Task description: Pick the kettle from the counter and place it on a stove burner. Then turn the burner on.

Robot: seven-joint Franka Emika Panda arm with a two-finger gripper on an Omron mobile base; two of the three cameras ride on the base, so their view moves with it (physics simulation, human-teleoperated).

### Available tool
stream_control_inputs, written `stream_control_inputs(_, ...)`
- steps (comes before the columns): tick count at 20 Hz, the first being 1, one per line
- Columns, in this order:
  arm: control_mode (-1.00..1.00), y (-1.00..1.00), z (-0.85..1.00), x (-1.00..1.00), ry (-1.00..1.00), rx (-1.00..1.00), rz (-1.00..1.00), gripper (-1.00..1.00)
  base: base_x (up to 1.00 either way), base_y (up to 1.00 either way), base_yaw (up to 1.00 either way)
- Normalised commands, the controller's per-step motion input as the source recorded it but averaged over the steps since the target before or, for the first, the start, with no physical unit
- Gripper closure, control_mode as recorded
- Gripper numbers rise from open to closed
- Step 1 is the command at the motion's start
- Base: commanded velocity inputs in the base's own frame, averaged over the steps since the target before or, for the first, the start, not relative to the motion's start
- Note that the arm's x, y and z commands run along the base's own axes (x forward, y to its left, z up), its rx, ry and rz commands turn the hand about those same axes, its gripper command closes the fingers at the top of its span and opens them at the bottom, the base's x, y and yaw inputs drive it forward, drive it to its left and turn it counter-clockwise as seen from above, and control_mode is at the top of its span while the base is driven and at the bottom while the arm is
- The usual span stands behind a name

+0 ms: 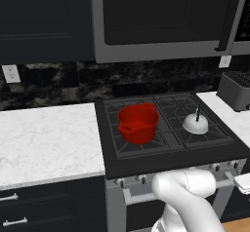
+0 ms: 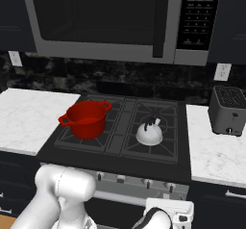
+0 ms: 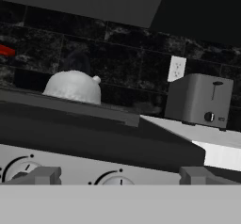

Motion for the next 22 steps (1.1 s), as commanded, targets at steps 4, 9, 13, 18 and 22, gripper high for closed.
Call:
stream_control_inputs(4,-1.0,0.0,-0.19,0.29,-0.12,0.0,0.0,-1.0,0.0,0.0,0.0)
stream_control_inputs(9,-1.0,0.0,-0.09,0.07,-0.08,0.0,0.0,-1.0,0.0,0.0,0.0)
stream_control_inputs(13,-1.0,0.0,-0.05,0.14,-0.04,0.0,0.0,-1.0,0.0,0.0,0.0)
stream_control_inputs(18,-1.0,0.0,-0.05,0.21,-0.02,0.0,0.0,-1.0,0.0,0.0,0.0)
stream_control_inputs(22,-1.0,0.0,-0.1,0.2,-0.01,0.0,0.0,-1.0,0.0,0.0,0.0)
